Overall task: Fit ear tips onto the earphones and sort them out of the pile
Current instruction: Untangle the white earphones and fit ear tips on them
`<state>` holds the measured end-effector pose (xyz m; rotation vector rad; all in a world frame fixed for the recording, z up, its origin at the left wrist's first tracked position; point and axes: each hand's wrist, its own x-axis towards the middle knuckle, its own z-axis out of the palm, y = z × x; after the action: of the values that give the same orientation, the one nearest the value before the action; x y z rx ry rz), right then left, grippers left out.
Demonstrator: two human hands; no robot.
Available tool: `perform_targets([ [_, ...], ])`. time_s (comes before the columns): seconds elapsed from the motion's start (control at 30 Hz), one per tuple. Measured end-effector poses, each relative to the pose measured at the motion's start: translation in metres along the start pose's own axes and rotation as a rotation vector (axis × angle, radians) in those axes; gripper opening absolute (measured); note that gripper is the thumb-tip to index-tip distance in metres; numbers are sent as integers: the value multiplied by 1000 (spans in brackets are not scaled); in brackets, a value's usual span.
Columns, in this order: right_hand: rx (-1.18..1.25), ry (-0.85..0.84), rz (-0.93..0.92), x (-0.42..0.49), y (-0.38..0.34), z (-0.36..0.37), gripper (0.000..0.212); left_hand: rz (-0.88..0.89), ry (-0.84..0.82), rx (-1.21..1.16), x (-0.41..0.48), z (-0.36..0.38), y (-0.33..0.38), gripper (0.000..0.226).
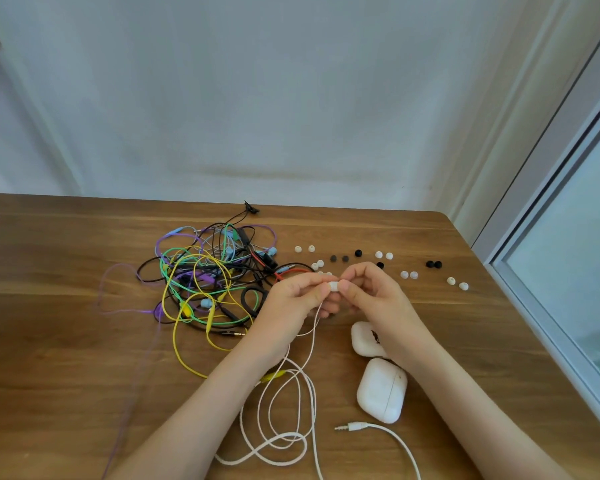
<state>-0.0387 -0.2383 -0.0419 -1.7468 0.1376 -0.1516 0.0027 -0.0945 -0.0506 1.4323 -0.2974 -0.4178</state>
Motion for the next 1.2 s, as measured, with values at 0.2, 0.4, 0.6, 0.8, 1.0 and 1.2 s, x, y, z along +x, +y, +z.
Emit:
perform_targets([
  [0.2,-65,-10,-11,-2,2,2,10,75,-54,92,-4,-3,5,15],
  [0.4,-421,-200,-105,-5,-4,-7,12,-1,125,-72,1,-5,12,23],
  [0.6,-845,-209,-264,-4,4,0,26,-113,217,-147,0,-4,13,36],
  [0.8,-926,-158,-410,-3,14,3,18,-37,130,-39,0,-4,14,40],
  [1.0,-653,-71,-392,-5,6,-1,12,38,176,219,2,-2,-2,20],
  [1.2,-651,-38,-516,-2,8,-5,16,9,-10,303,-2,1,-5,30],
])
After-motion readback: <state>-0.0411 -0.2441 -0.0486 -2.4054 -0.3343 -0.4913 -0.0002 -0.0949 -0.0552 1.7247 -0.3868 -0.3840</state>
